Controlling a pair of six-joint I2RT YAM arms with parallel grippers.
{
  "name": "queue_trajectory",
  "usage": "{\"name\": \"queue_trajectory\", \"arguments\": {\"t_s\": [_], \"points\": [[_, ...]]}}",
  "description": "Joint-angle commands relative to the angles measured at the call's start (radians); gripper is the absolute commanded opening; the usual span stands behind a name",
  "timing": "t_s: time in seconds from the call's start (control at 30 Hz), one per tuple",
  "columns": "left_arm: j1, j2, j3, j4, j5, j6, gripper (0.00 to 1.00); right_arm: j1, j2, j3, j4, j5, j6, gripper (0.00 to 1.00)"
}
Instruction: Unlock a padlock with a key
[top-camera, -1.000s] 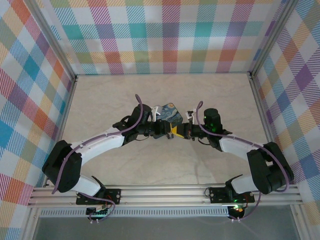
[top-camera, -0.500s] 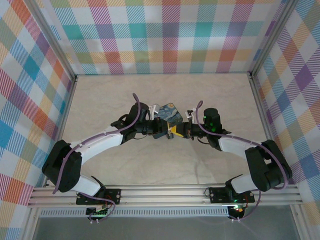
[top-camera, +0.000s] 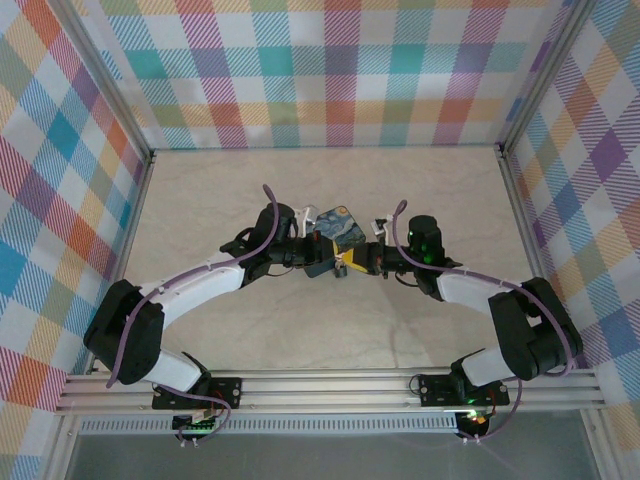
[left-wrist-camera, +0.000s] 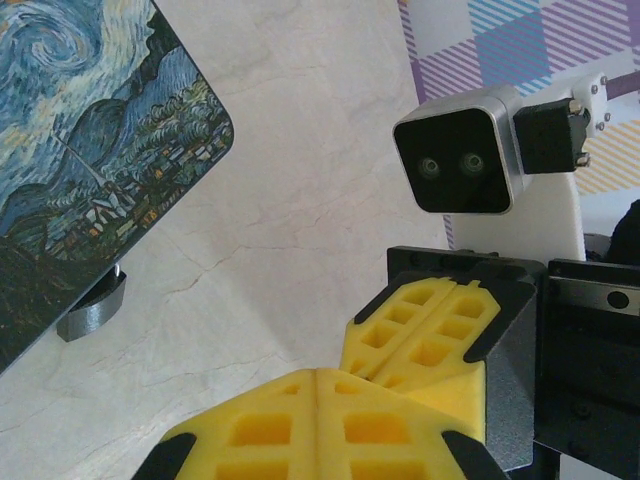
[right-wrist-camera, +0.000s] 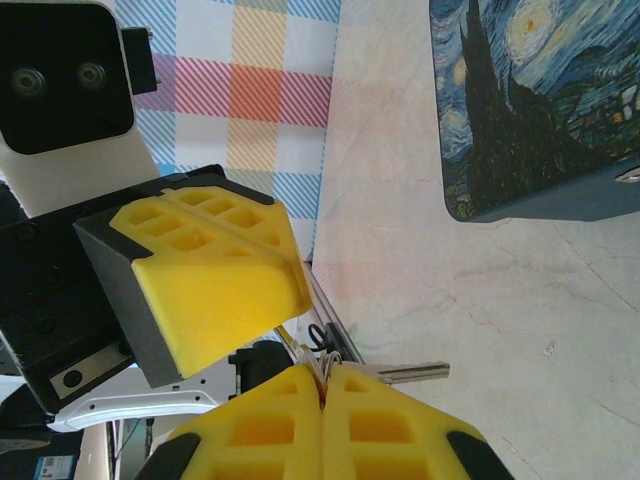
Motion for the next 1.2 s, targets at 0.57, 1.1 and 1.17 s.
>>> {"name": "queue_trajectory", "arguments": {"t_s": [0.57, 1.1, 1.17], "points": [[0.030, -0.013, -0.028, 0.118, 0.178, 0.006, 0.00, -0.002, 0.050, -0.022, 0.221, -0.056, 0.045, 0.00], [0.074, -0.005, -0.031, 0.131, 0.188, 0.007, 0.29, -0.003, 0.004, -0.055, 0.180, 0.030, 0.051, 0.00], [0.074, 0.000, -0.039, 0.136, 0.192, 0.007, 0.30, -0.002, 0.001, -0.055, 0.181, 0.034, 0.054, 0.00]]}}
